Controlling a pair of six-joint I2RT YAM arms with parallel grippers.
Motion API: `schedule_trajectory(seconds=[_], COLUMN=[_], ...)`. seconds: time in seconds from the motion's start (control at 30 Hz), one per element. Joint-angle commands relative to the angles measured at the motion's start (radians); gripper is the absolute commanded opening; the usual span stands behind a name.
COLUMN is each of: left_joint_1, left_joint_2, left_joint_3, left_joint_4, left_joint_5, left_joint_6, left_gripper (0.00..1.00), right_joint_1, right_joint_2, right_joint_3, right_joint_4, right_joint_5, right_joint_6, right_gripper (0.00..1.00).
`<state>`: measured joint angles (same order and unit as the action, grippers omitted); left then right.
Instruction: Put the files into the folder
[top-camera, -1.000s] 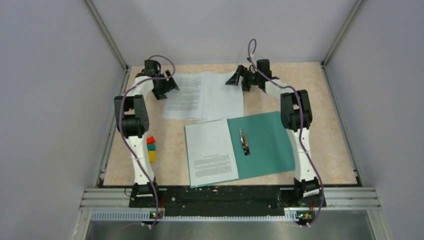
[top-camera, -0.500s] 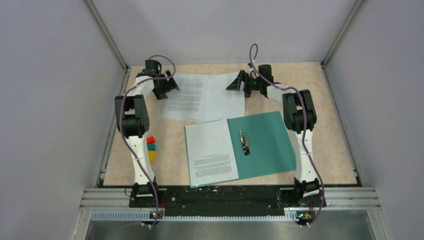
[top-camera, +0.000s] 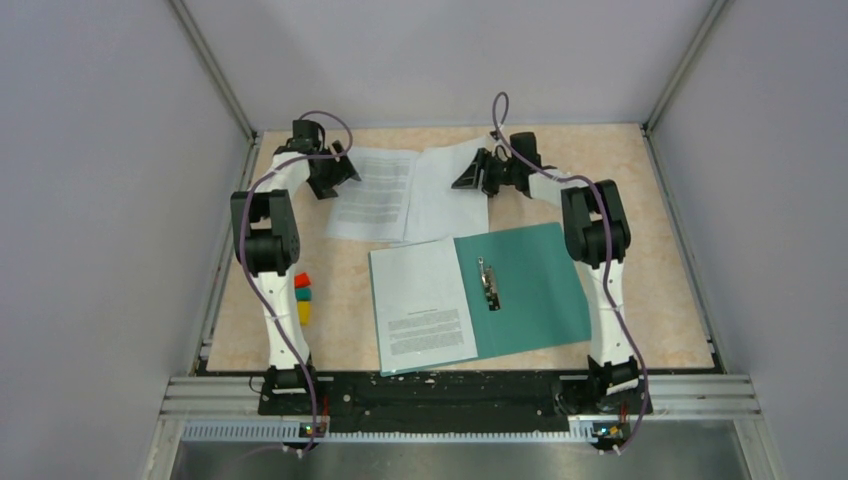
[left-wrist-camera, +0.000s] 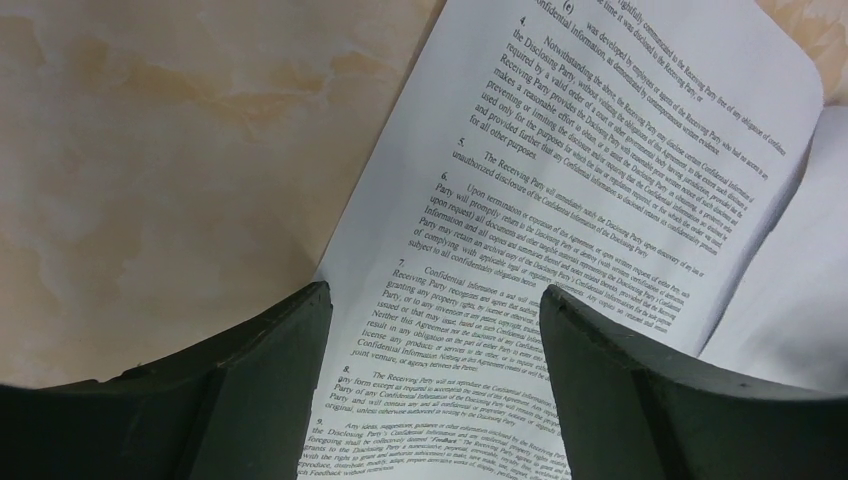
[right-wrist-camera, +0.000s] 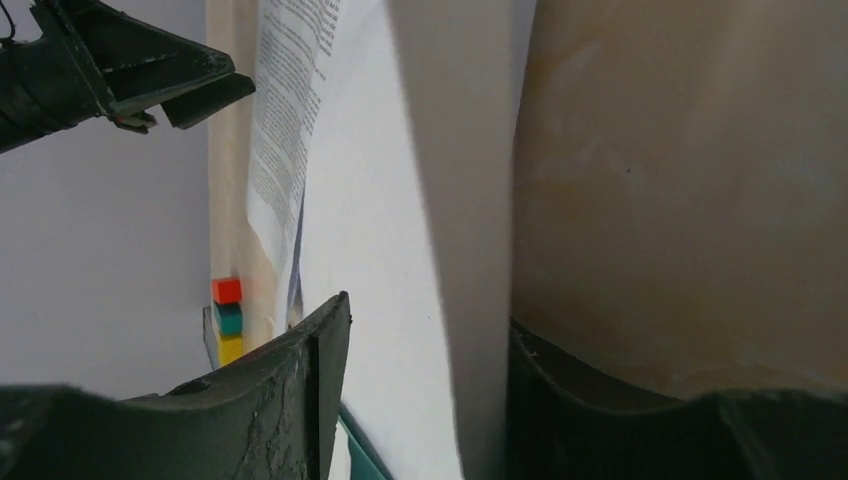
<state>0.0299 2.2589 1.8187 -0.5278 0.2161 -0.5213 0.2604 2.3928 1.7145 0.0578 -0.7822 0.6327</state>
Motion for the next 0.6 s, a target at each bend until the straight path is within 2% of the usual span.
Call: schedule_trajectory(seconds=[0.0,0.1,0.23,0.43,0.57], left_joint_1=[-0.004,0.000,0.003,0.023,0.044], left_joint_2=[0.010,0.009,0.010,0.008,0.006], left_joint_3=[-0.004,-0.001,0.000,0.004,0.006], left_joint_4=[-0.016,-0.030,-0.041,-0.078,-0.089], left_joint_5=[-0.029,-0.065,-0.084,-0.140,-0.128], left_joint_6=[0.002,0.006,0.006,-0.015,-0.025], left_gripper=[0.80,0.78,0.77,0.74,0.73], right_joint_1=[0.005,0.003,-0.004,-0.012,-0.014], right_joint_2=[-0.033,-0.027,-0.026,-0.034,-0.053], right_joint_3=[0.020,0.064,0.121,0.189,0.221], right_joint_4=[0.017,0.014,0.014,0.017,-0.010], right_joint_5=[0.013,0.014,0.018,0.014,0.019], right_joint_6=[0.027,0.047,0.075,0.117,0.116], right_gripper=[0.43,0.26,0.13,0.04,0.00])
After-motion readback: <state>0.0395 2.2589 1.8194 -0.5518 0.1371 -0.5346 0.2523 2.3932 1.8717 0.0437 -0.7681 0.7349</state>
